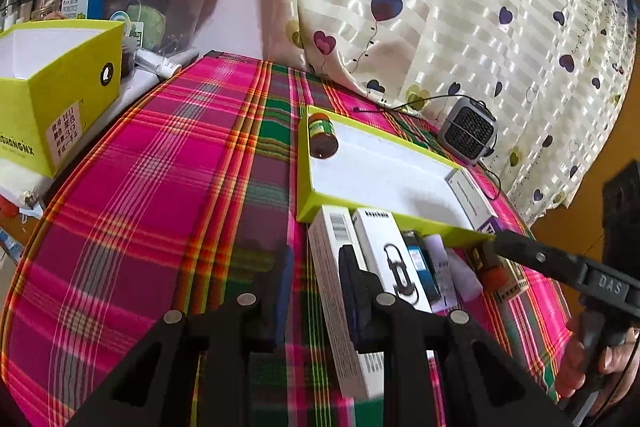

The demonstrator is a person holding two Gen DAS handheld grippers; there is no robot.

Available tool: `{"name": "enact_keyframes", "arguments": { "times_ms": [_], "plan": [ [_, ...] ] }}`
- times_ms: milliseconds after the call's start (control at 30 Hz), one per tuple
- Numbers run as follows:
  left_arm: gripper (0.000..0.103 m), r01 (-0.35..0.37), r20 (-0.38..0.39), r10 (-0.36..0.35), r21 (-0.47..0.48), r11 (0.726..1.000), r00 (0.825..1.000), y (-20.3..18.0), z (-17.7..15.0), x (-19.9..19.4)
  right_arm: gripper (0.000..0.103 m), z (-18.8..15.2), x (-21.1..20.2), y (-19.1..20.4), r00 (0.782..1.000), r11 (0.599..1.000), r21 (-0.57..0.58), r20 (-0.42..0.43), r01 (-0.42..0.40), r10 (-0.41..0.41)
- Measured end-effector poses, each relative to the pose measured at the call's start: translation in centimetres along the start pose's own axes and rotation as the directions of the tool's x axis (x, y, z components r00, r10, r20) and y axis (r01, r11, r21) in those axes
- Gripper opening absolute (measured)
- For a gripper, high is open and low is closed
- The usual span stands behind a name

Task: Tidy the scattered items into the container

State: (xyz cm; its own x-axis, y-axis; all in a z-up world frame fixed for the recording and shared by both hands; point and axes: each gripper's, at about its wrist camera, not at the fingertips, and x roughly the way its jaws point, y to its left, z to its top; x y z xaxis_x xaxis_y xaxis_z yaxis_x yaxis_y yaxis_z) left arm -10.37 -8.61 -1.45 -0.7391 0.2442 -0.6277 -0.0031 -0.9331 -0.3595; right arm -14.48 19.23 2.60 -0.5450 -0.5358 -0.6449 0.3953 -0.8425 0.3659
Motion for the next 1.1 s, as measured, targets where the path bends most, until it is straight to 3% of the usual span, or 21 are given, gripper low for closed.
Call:
{"name": "enact_keyframes", "arguments": {
  "times_ms": [133, 400, 900, 1100],
  "plan": [
    [0.025, 0.007, -0.019, -0.007, 0.008, 1.000, 1.000, -0.5, -0.5, 0.1, 0.043, -1.3, -2.0, -2.2, 0.997, 0.997, 0.037, 0.028, 0.073, -0.074],
    [0.027, 0.015, -0.043, -0.014, 0.023, 1.000, 0.999, -1.4, -1.0, 0.5, 0.044, -2.0, -3.5, -5.9, 0.970, 0.969, 0.064, 0.037, 0.238, -0.240],
    [0.030, 0.004, -0.078, -0.001, 0.040, 0.999, 0.997, -2.7, -1.4, 0.8, 0.044, -1.8, -1.2, -6.5, 0.962, 0.962, -0.004, -0.020, 0.272, -0.272],
    [0.031, -0.032, -0.080, 0.039, 0.087, 0.996, 0.996, -2.9, -1.2, 0.5, 0.044, -1.7, -0.7, -6.8, 0.943, 0.943, -0.039, -0.034, 0.329, -0.330]
  ]
}}
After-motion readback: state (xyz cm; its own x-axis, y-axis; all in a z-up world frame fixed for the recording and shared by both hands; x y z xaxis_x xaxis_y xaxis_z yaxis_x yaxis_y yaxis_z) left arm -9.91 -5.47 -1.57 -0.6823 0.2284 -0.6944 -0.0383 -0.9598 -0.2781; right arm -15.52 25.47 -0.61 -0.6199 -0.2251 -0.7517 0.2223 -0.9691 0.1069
